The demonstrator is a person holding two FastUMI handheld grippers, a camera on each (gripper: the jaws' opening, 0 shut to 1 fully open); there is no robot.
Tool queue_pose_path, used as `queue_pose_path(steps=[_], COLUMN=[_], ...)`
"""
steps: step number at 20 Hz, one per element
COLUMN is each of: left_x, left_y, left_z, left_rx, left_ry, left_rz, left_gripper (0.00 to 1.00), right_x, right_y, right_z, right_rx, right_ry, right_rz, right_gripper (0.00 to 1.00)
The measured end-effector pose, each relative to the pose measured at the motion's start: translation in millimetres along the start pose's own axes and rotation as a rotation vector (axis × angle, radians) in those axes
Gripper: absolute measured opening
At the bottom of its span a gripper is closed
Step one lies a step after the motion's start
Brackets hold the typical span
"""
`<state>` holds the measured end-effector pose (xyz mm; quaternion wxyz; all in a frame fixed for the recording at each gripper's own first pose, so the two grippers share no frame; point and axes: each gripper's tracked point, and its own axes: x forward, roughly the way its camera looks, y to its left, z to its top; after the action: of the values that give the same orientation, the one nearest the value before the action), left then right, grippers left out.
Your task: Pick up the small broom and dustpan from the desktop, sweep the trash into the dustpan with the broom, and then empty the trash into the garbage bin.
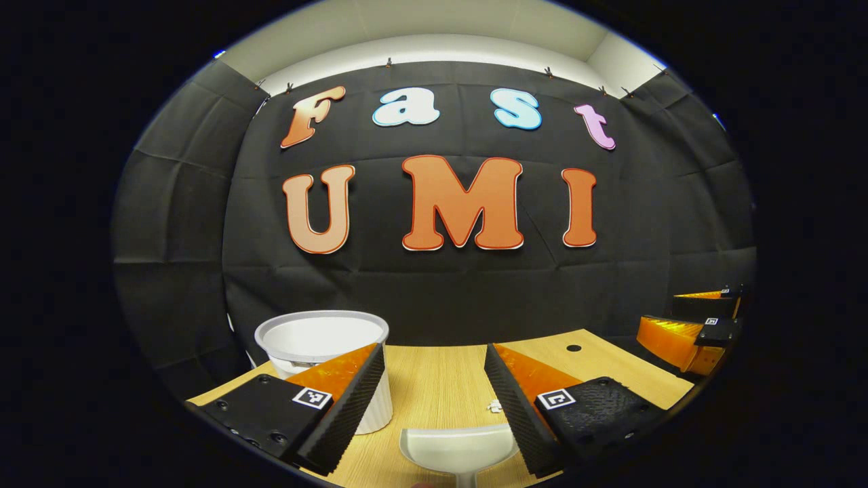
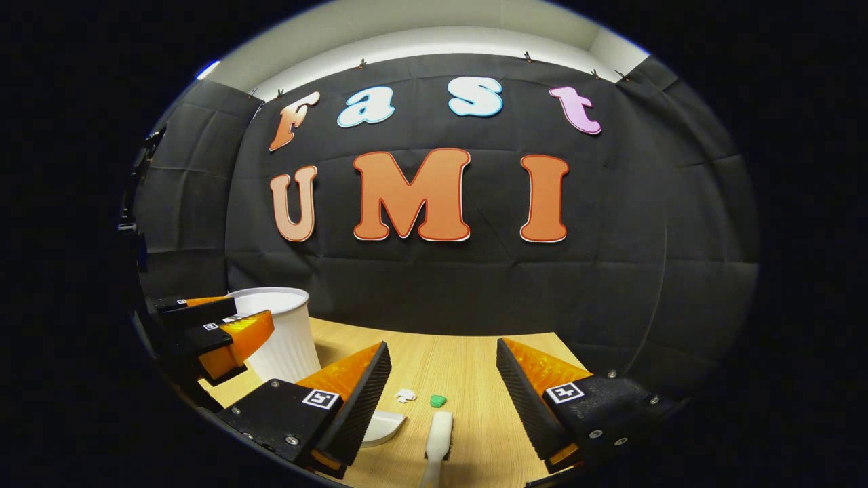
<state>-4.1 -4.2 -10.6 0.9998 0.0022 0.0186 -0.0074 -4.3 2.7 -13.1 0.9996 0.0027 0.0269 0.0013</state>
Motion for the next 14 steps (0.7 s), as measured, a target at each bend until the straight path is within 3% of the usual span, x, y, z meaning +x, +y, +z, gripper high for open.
queue_pose_path(steps=[6, 14], left_x=[2, 8], left_y=[2, 2], left_z=[2, -15], left_rx=[0.001, -0.022], left_ry=[-0.007, 0.048], left_rz=[0.006, 0.001], left_gripper=[0.94, 0.94], right_x=[-1, 8], right_y=[-5, -7], right_z=[3, -17], right_rx=[-0.006, 0.002], right_ry=[-0.016, 0.049], right_rz=[-0.015, -0.024], right_gripper=[0.94, 0.95])
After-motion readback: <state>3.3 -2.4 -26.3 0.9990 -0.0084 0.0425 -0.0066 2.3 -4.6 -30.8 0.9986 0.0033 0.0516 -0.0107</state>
